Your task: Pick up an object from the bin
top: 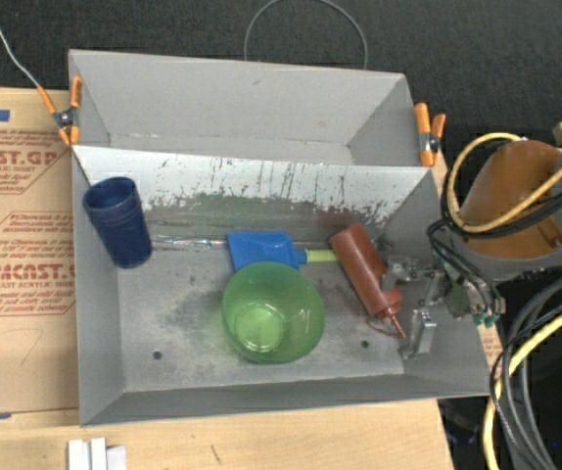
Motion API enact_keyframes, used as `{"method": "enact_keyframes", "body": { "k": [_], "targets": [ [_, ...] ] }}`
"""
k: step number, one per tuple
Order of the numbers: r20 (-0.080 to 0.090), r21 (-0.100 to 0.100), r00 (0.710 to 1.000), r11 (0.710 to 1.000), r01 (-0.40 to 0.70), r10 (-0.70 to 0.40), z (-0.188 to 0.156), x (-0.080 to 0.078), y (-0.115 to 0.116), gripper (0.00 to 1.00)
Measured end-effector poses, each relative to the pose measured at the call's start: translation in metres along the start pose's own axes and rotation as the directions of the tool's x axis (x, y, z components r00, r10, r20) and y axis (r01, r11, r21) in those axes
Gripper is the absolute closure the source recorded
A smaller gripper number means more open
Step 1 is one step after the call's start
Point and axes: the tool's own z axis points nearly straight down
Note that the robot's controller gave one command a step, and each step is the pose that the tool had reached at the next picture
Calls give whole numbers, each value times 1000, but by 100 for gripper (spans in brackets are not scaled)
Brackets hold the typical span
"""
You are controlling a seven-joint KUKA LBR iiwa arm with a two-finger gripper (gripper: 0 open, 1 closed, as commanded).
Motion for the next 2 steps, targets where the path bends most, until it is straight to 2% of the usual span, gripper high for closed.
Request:
{"method": "enact_keyframes", "body": {
  "k": [1, 2],
  "targets": [
    [7, 1, 1000, 1000, 2, -2, -4, -2, 1, 0],
    [12, 1, 939, 939, -344, 344, 66, -53, 0, 0]
  ]
}}
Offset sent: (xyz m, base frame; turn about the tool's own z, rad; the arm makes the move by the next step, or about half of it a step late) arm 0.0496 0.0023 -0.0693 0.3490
